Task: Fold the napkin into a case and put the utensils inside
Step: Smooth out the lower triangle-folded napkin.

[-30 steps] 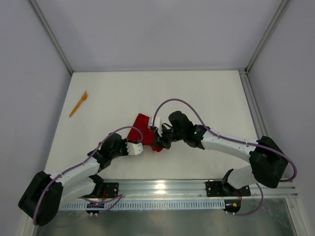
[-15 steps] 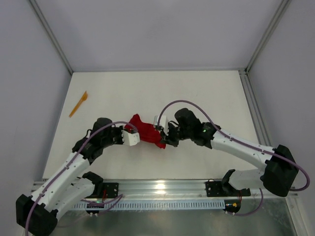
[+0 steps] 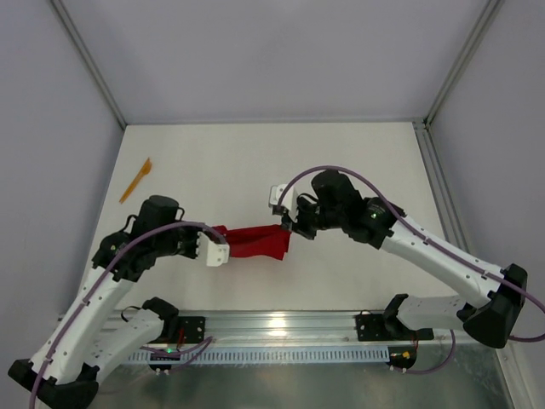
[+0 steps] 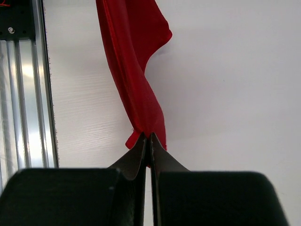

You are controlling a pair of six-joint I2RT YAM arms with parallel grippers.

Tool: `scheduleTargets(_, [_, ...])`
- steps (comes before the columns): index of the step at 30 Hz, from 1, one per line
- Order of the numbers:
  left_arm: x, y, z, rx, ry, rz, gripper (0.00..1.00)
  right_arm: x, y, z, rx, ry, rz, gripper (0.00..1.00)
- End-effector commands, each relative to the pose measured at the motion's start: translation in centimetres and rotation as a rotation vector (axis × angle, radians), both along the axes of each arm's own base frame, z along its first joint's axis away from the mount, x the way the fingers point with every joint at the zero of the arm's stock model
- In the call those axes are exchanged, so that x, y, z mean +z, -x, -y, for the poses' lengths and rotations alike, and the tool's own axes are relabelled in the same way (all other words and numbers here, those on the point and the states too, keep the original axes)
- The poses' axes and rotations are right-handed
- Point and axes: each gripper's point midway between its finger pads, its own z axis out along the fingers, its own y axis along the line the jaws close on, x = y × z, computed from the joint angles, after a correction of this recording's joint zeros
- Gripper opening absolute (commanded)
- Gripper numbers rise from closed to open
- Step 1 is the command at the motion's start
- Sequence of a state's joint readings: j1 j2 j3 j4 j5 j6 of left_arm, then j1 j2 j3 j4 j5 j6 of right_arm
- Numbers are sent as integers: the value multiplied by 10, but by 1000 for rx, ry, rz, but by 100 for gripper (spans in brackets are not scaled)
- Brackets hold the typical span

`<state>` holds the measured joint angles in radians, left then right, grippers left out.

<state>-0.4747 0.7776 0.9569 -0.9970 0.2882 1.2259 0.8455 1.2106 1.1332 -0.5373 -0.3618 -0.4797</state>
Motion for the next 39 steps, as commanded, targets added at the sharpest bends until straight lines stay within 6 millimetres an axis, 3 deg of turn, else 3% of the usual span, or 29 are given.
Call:
scheduleTargets(1, [-5,18,-37,36,-181,-66,0,-1,-5,42,-97,162,19,3])
scheduleTargets(7, [10,-17,-35,142,-169,0,0,-2,-26,39,-129,167,32,3])
scheduleTargets(13, [21,-73,-31,277,-163,105,0,2,-88,37,-197,160,100,3])
scheduleTargets(17, [44,-127,-32,381,-116,245,0,20,-141,37,-258,135,166,3])
scheduleTargets(18, [58,-144,-31,410,-77,300,0,37,-156,39,-283,122,208,3])
scheduleTargets(19, [70,-156,-35,440,-62,331,0,33,-169,38,-283,149,229,3])
scheduleTargets(20, [67,-169,-34,447,-68,334,0,38,-179,41,-303,162,260,3])
scheduleTargets(21, [80,-182,-30,447,-46,392,0,59,-193,43,-326,149,308,3])
scheduleTargets(23, [90,-200,-24,420,-55,446,0,62,-212,47,-346,209,358,3])
scheduleTargets(24, [95,-206,-22,416,-58,464,0,81,-221,48,-364,203,407,3])
scheduleTargets(25, [107,-215,-19,418,-45,502,0,85,-226,50,-373,218,428,3])
scheduleTargets(26, [107,-219,-18,417,-49,508,0,88,-235,52,-384,245,463,3])
scheduleTargets(28, [97,-231,-14,397,-75,531,0,82,-241,59,-407,286,488,3])
scheduleTargets(29, [91,-234,-14,389,-90,537,0,68,-242,61,-397,316,497,3])
scheduleTargets(30, [65,-234,-13,373,-122,507,0,57,-242,63,-399,331,496,3])
scheduleTargets(31, [58,-235,-10,359,-122,517,0,54,-245,61,-402,311,521,3])
scheduleTargets(32, [44,-233,-10,347,-131,501,0,24,-235,66,-381,341,491,3])
scheduleTargets(33, [10,-223,-11,324,-164,450,0,9,-230,66,-368,343,478,3])
scheduleTargets(34, [-4,-219,-9,298,-171,448,0,3,-229,62,-365,321,486,3])
scheduleTargets(35, [-20,-211,-9,273,-189,430,0,-32,-216,67,-340,356,432,3])
scheduleTargets(36, [-57,-193,-8,233,-226,372,0,-45,-209,66,-336,357,413,3])
scheduleTargets(37, [-71,-184,-8,212,-238,358,0,-55,-204,64,-327,356,408,3])
scheduleTargets(38, [-83,-177,-7,195,-248,345,0,-87,-183,61,-282,391,364,3])
scheduleTargets(39, [-105,-161,-6,171,-267,302,0,-96,-172,59,-267,393,351,3])
